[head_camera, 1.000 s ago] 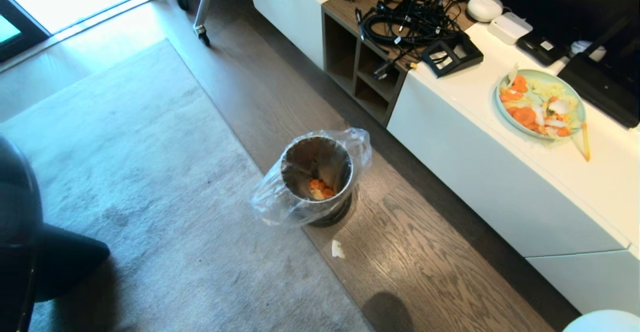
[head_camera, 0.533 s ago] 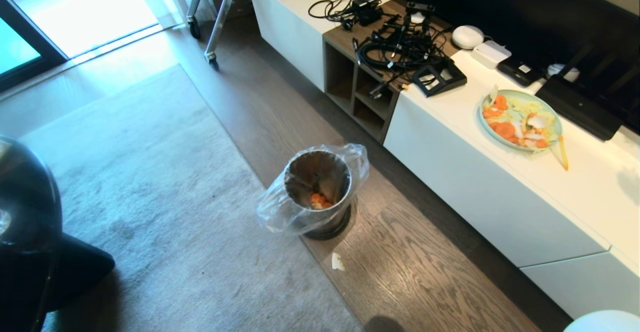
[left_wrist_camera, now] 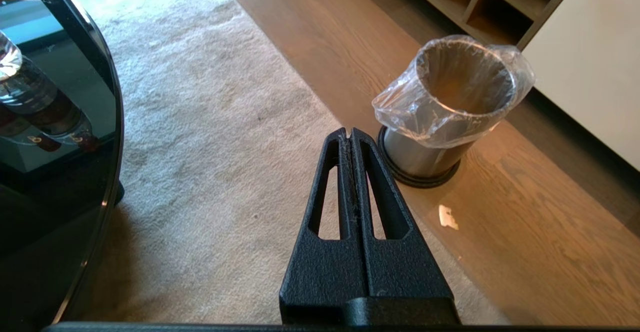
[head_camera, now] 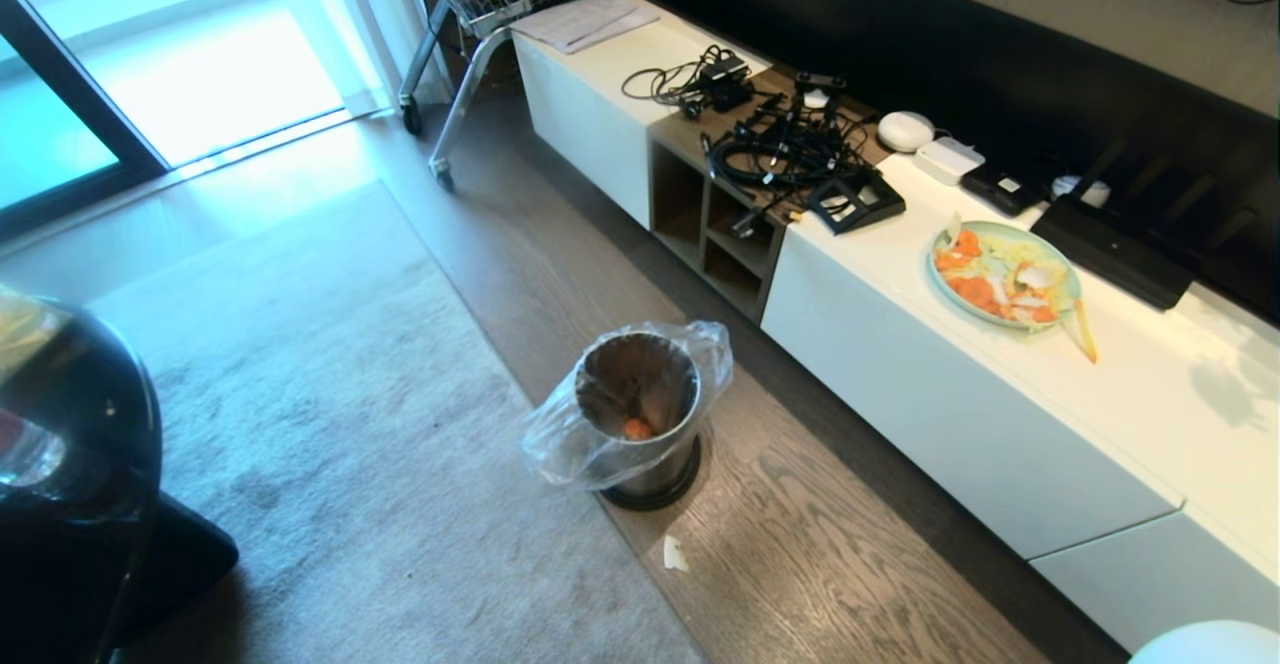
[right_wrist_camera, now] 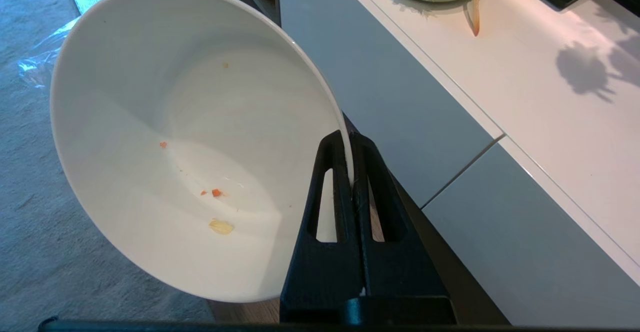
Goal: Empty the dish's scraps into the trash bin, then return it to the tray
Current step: Put the bowl back to the table
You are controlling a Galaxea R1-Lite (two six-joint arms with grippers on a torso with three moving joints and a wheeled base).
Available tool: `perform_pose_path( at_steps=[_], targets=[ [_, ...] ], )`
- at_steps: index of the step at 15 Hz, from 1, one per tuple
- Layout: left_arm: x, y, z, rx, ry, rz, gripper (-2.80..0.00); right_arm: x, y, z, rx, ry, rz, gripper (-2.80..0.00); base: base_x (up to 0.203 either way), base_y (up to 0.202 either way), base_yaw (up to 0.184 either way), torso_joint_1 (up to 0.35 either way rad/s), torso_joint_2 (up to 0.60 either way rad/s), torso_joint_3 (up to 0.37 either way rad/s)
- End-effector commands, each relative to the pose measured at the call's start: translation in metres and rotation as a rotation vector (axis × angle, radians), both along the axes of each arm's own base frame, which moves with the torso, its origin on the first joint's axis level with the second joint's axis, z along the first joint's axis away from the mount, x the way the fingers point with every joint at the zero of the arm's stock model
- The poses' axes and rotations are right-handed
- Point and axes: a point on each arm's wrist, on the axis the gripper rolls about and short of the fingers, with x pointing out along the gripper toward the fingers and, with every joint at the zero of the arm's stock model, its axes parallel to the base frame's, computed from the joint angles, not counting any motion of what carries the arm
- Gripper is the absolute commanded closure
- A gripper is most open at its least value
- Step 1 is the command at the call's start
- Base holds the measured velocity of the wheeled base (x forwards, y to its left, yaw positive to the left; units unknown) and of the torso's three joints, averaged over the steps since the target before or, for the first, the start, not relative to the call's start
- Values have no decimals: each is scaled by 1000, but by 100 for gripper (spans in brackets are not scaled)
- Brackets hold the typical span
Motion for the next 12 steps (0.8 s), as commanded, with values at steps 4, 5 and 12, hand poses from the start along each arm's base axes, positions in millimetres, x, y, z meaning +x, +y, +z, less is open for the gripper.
perform_pose_path(
  at_steps=[4,5,12],
  targets=[
    [0,0,0,-1,0,1,0,0,0,0,-1,1,1,0,0,0,0,3,3,205],
    [0,0,0,-1,0,1,0,0,0,0,-1,2,1,0,0,0,0,-2,-2,198],
    [0,0,0,-1,-1,1,0,0,0,0,-1,1,0,0,0,0,0,1,2,204]
  ],
)
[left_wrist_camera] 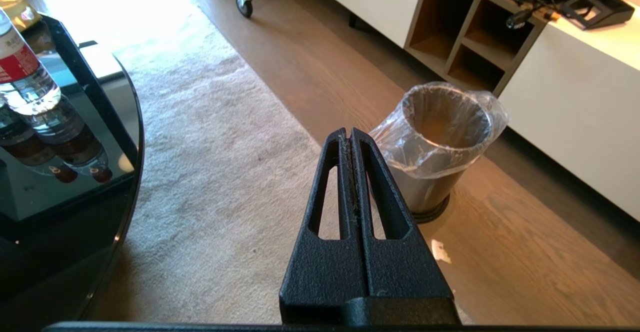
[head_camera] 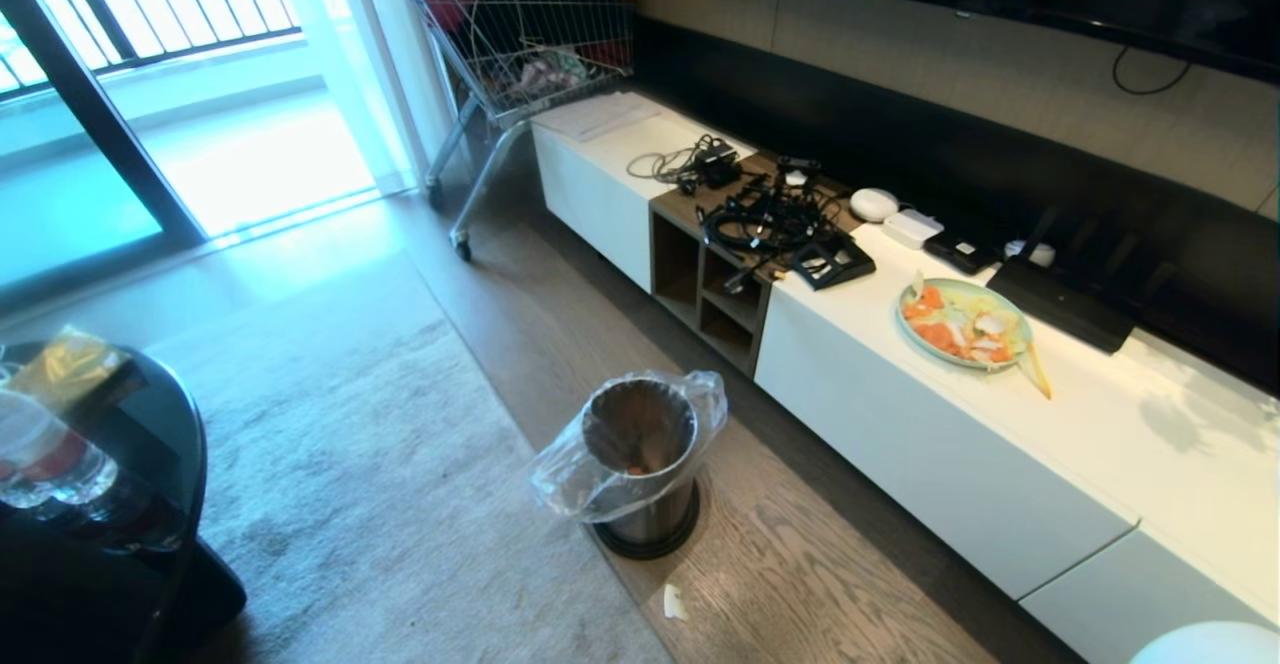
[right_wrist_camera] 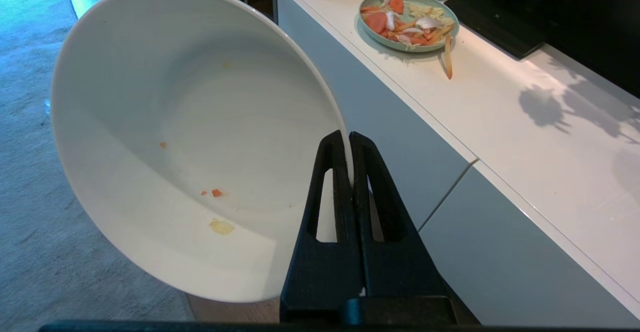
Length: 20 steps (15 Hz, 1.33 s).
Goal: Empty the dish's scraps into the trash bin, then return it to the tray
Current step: Put the bowl back to the table
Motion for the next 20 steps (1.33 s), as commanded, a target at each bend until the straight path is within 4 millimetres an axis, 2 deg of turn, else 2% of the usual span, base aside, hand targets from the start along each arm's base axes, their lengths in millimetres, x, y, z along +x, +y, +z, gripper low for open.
perform_pose_path(
  at_steps=[1,6,20],
  targets=[
    [0,0,0,-2,-2,0,0,0,0,0,-1,1,0,0,0,0,0,2,11,203],
    [0,0,0,-2,0,0,0,0,0,0,-1,0,0,0,0,0,0,2,3,205],
    [0,0,0,0,-1,0,0,0,0,0,-1,1,0,0,0,0,0,2,0,17]
  ],
)
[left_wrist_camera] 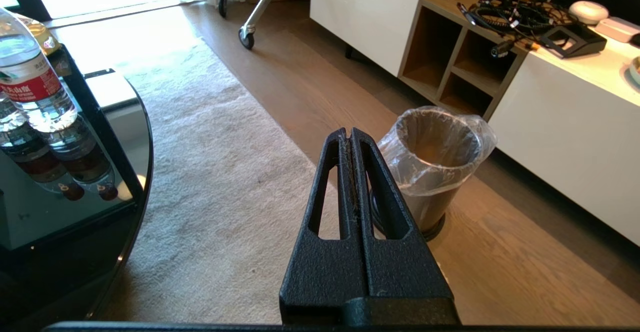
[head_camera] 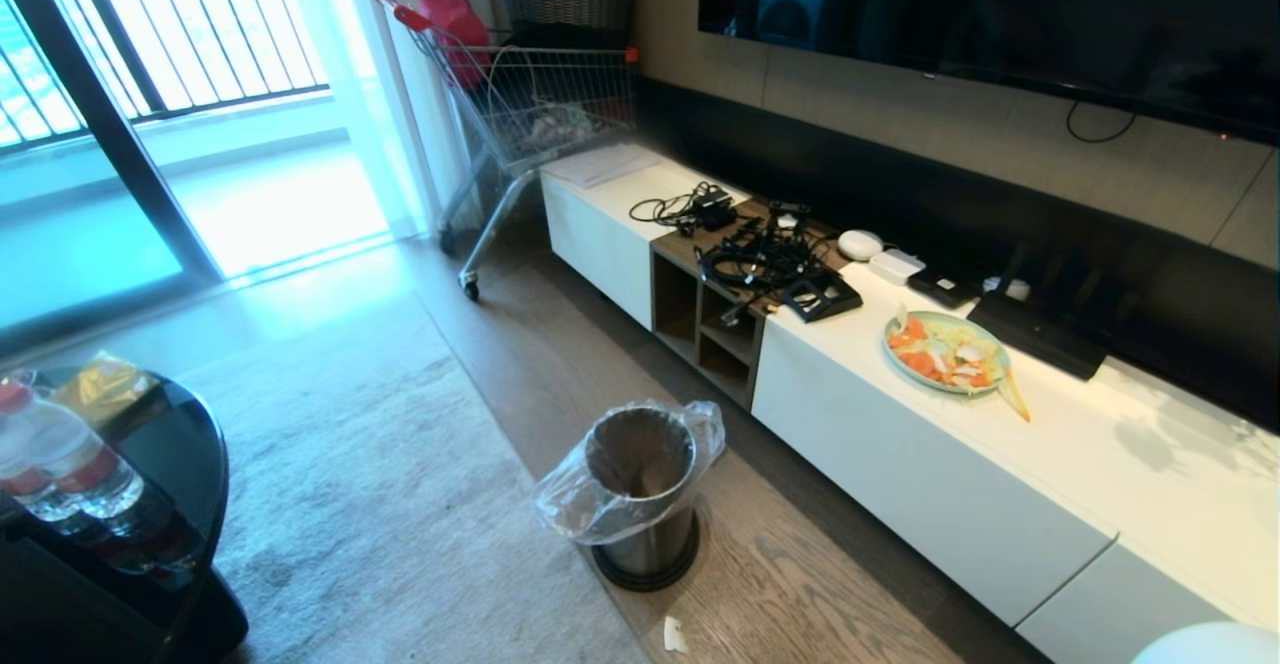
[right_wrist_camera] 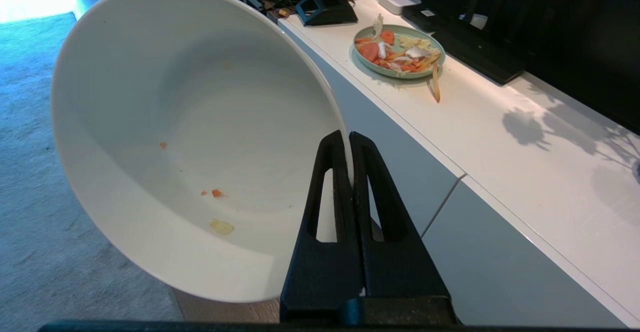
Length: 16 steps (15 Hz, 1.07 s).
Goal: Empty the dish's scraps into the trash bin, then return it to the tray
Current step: Put the bowl back to the table
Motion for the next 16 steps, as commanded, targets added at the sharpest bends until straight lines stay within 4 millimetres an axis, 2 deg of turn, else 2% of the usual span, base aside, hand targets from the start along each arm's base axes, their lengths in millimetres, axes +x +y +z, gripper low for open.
perform_pose_path(
  at_steps=[1,16],
  targets=[
    [0,0,0,0,0,0,0,0,0,0,-1,1,1,0,0,0,0,0,0,0],
    [0,0,0,0,0,0,0,0,0,0,-1,1,-1,0,0,0,0,0,0,0]
  ],
)
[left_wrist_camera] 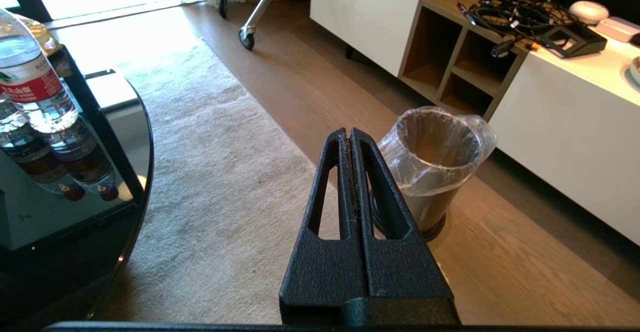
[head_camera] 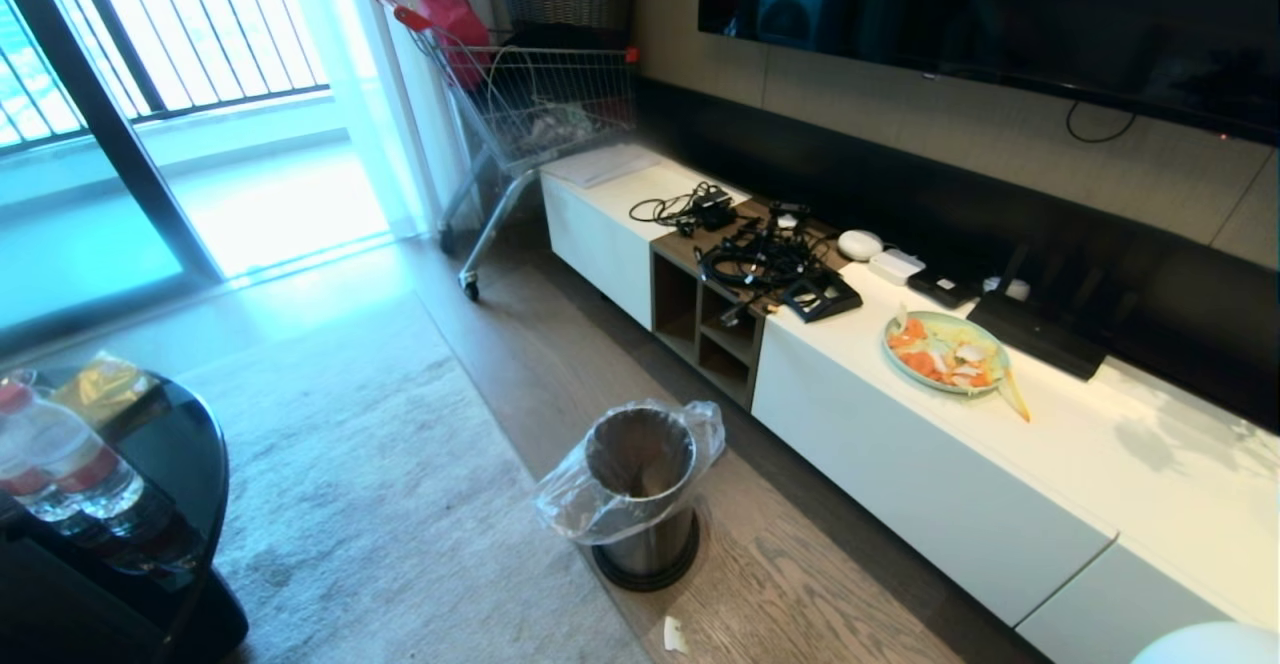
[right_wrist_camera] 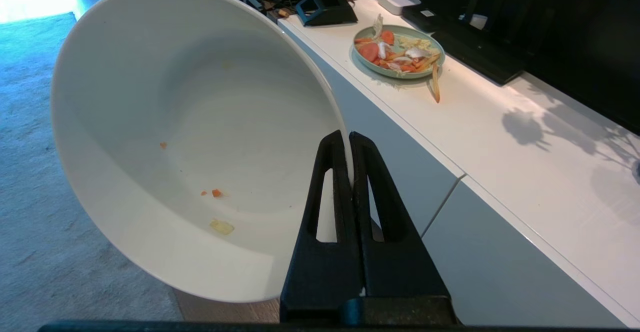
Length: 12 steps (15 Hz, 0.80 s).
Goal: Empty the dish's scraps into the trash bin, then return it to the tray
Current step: Put the bowl back to the table
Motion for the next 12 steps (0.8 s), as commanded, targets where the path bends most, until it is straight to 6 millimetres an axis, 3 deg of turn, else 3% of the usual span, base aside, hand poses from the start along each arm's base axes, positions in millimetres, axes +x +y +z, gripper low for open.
perform_pose_path(
  at_steps=[1,12],
  targets=[
    [0,0,0,-2,-2,0,0,0,0,0,-1,0,1,0,0,0,0,0,0,0],
    [0,0,0,-2,0,0,0,0,0,0,-1,0,1,0,0,0,0,0,0,0]
  ],
)
